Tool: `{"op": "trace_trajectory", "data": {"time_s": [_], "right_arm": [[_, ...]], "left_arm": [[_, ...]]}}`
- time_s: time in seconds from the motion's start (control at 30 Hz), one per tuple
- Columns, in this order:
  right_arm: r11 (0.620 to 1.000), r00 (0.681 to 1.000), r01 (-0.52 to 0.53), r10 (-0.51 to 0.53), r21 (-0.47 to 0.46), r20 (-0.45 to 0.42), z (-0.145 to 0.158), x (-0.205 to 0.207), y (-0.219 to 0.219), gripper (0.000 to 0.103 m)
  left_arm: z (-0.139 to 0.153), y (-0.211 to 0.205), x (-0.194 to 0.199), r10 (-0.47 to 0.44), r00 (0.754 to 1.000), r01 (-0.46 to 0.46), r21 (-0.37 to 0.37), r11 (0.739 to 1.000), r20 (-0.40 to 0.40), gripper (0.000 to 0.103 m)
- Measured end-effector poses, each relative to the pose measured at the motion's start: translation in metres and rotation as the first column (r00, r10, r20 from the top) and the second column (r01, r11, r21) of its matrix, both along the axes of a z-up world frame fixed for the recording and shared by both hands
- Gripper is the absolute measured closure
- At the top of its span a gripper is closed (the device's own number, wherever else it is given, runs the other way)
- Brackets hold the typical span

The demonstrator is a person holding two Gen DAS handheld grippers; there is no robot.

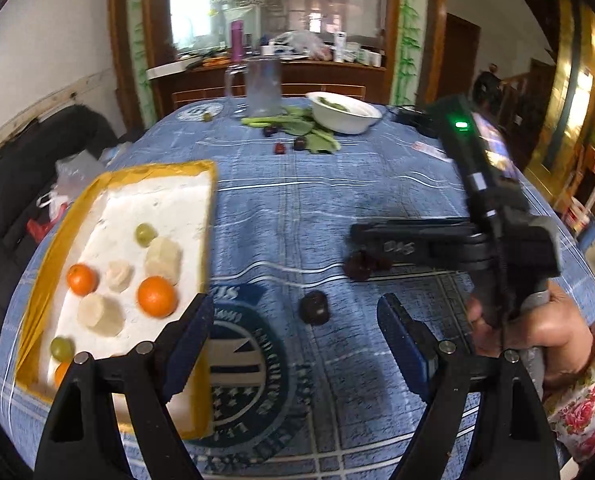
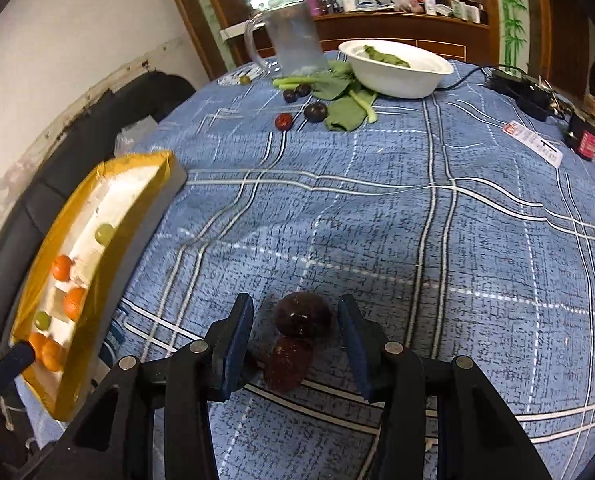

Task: Organize fruits
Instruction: 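Grasp a dark plum with the right tool while the left tool grasps another dark plum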

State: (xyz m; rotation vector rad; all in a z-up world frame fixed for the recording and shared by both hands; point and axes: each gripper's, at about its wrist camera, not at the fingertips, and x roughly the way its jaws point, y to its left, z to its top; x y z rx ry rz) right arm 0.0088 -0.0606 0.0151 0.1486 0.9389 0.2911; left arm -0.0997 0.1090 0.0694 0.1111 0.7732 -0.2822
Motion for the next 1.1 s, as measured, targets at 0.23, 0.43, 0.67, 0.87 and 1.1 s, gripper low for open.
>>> {"op": "trace_trajectory", "data": {"time_s": [0.23, 0.43, 0.67, 0.87, 1.1], "right_arm": [[0.997, 1.000, 0.019, -0.018, 0.070, -0.009, -0.001, 0.002, -0.015, 0.075], [0.985, 0.998, 0.060, -0.064, 0.163, 0.017, 0.012, -0.004, -0.041, 0.075], [0.977, 0.996, 0.082, -0.085, 0.198, 0.007, 0.015, -0.003, -0.054, 0.075], [0.975, 0.997, 0.082, -0.083, 0.206, -0.001, 0.012, -0.002, -0.054, 0.075], [0.975, 0.996, 0.090, -0.089, 0.202, -0.014, 0.008, 0.000, -0.053, 0.075]], "left_arm": [[-0.012, -0.034, 0.023, -0.136, 0.990, 0.136, 0.014, 0.991, -0.038, 0.033], [-0.025, -0.047, 0.058, -0.164, 0.979, 0.166, 0.004, 0.986, -0.119, 0.052], [-0.037, -0.061, 0.073, -0.223, 0.962, 0.225, -0.005, 0.974, -0.158, 0.052], [-0.052, -0.071, 0.074, -0.230, 0.957, 0.244, 0.060, 0.968, -0.176, 0.074], [-0.056, -0.062, 0.082, -0.202, 0.959, 0.208, 0.009, 0.978, -0.197, 0.075]]}}
